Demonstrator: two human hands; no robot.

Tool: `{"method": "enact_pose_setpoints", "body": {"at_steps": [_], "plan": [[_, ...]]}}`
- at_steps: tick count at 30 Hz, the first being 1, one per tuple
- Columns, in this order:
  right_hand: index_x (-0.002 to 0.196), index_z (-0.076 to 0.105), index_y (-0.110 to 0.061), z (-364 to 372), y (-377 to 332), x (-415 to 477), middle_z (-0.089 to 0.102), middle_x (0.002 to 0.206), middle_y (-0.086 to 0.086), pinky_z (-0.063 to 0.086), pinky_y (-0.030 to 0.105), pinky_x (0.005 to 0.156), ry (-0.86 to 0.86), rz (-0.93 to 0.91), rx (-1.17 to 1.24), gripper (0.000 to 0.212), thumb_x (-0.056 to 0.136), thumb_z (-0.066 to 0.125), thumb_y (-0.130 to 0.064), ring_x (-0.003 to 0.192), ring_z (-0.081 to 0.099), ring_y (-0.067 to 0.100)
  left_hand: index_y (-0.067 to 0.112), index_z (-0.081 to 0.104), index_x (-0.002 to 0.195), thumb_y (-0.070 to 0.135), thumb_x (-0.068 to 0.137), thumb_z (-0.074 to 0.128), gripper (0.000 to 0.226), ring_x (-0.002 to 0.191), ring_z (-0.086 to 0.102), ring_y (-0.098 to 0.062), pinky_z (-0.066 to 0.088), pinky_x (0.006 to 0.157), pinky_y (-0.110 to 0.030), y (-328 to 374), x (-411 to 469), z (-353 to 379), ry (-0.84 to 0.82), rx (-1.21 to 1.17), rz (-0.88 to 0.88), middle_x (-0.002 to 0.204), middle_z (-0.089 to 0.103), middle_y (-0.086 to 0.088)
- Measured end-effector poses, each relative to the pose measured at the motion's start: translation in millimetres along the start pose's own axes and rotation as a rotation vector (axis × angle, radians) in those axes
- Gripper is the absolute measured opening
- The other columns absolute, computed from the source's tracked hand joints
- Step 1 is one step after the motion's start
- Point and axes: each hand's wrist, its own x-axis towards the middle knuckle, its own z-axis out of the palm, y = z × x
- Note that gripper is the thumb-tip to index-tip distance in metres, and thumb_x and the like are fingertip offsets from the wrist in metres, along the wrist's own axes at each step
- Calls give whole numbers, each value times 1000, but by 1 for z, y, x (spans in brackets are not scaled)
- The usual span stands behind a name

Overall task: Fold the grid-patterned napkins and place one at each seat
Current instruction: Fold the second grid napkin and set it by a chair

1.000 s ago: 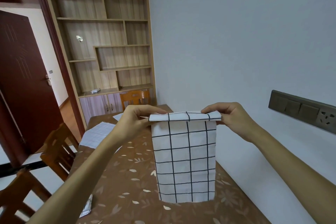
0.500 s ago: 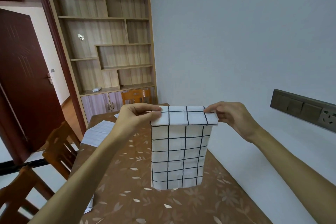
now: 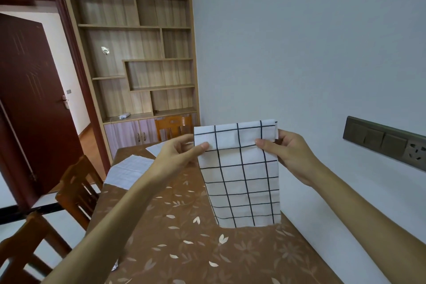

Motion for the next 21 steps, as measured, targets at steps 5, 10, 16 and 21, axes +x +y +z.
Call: {"method": "enact_pose_setpoints", "body": {"at_steps": [5,10,16,21], "plan": [[112,73,-16,2,-3,-1,78,108,2,57,32,89,-46,24,-54,22,90,71,-18,102,74,19,14,72,107,23,90,68,20,94,75,-30,57,87,-58,1,-4,1,41,36,62,98,79,-8],[108,74,-22,1,-1,-5,79,98,3,59,35,81,-155,38,-189,16,93,68,-19,90,74,17,11,73,110,22,82,76,31,99,74,-26,61,87,-46,3,-4,-8,30,78,139,100,78,-9],[98,77,-20,-3,-3,-4,77,96,-10,57,19,72,-132,-31,-118,40,95,51,10,89,72,5,14,78,102,1,93,63,22,101,71,-28,56,92,-51,3,-4,-16,69,96,116,104,78,-2],[91,78,-12,-4,-5,-3,77,98,-2,57,23,75,-122,24,39,51,100,31,7,91,69,13,5,78,94,-5,98,46,33,113,69,-23,59,94,-35,8,-6,-14,85,-82,43,112,76,-8]]}}
